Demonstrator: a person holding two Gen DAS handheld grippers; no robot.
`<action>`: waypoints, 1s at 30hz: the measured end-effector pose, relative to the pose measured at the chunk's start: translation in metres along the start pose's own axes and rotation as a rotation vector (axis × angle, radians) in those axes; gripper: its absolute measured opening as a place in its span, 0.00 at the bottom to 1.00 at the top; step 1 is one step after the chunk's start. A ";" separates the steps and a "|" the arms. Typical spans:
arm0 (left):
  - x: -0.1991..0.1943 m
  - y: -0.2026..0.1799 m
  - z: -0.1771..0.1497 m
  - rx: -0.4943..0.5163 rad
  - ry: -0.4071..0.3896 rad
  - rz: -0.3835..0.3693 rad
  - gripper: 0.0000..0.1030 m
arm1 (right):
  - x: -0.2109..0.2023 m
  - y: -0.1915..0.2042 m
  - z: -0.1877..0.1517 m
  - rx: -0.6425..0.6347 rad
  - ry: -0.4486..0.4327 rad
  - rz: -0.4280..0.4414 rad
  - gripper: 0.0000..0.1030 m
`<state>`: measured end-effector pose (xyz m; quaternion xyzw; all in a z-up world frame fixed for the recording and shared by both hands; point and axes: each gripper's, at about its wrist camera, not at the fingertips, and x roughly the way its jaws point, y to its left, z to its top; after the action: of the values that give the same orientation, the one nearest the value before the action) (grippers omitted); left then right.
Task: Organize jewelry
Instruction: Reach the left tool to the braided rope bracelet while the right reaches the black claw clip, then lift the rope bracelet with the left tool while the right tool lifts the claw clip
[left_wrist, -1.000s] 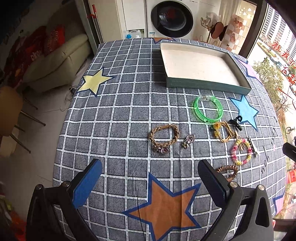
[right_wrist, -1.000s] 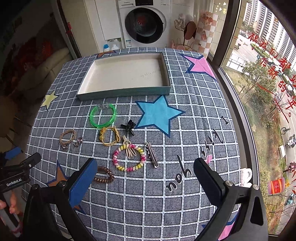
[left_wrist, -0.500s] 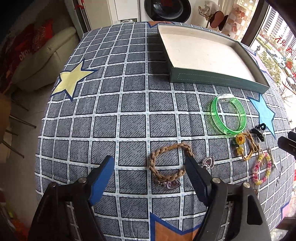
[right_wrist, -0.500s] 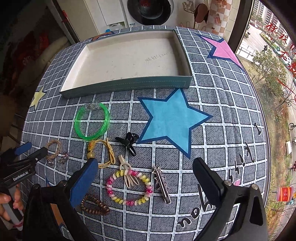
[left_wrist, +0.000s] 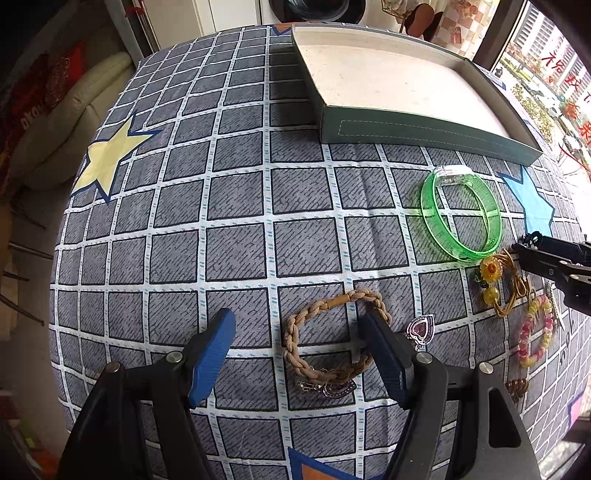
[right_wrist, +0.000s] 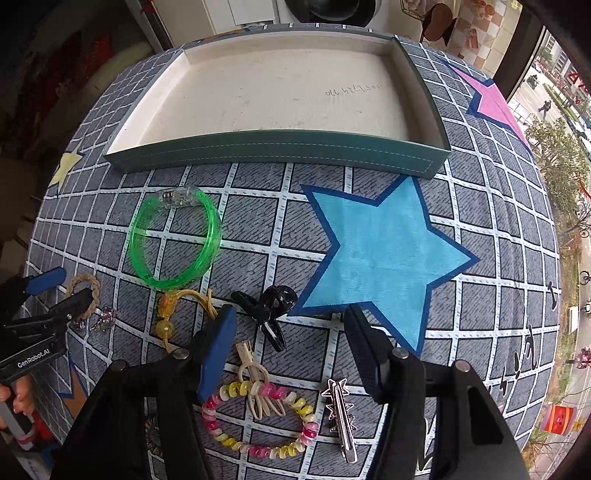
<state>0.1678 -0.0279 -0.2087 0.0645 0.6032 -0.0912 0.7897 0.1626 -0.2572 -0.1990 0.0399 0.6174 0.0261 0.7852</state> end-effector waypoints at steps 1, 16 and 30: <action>-0.001 0.000 0.000 0.000 -0.006 -0.005 0.76 | 0.002 0.001 0.001 -0.002 0.006 -0.003 0.56; -0.025 -0.037 0.020 0.037 -0.085 -0.051 0.19 | -0.010 -0.014 0.008 0.056 -0.035 0.045 0.24; -0.084 -0.060 0.099 -0.001 -0.243 -0.158 0.19 | -0.060 -0.053 0.036 0.143 -0.115 0.134 0.24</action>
<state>0.2265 -0.1015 -0.1005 0.0049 0.5066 -0.1597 0.8473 0.1835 -0.3163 -0.1375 0.1385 0.5677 0.0322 0.8108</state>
